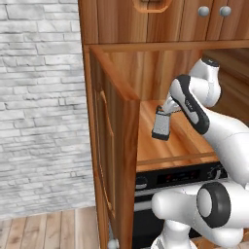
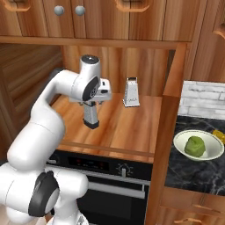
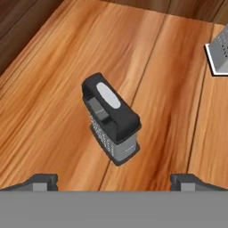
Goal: Pick the cheese from the fridge and the cheese grater from the cabinet and place them next to the salad bowl.
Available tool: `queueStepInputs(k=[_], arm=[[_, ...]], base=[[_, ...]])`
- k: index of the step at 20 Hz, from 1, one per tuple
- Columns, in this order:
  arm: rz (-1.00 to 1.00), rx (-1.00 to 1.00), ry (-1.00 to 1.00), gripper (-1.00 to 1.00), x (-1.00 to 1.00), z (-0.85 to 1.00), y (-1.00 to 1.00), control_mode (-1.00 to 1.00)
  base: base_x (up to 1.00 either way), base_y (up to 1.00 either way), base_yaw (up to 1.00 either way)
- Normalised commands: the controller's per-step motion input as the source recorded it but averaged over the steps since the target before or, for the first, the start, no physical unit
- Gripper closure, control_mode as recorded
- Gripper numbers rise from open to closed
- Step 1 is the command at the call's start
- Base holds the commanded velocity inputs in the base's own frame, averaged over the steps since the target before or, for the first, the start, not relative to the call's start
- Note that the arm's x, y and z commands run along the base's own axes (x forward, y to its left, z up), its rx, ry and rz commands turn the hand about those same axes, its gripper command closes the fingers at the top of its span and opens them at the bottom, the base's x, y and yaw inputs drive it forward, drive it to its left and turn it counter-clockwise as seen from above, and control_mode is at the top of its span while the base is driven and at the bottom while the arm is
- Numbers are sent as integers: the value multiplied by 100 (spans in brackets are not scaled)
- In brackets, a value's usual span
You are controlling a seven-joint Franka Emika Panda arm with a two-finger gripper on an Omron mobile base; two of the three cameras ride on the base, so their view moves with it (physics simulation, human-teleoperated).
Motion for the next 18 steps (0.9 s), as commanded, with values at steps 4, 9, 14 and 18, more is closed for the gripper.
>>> queueStepInputs(k=[4, 9, 14, 18], arm=[[14, 10, 0, -100, 21, -16, 0, -100], [19, 5, 0, -100, 0, -17, 0, -100], [19, 0, 0, -100, 0, -28, 0, -100], [14, 0, 0, -100, 13, -48, 0, -100]], base=[[0, 0, 0], [0, 0, 0], [0, 0, 0], [0, 0, 0]])
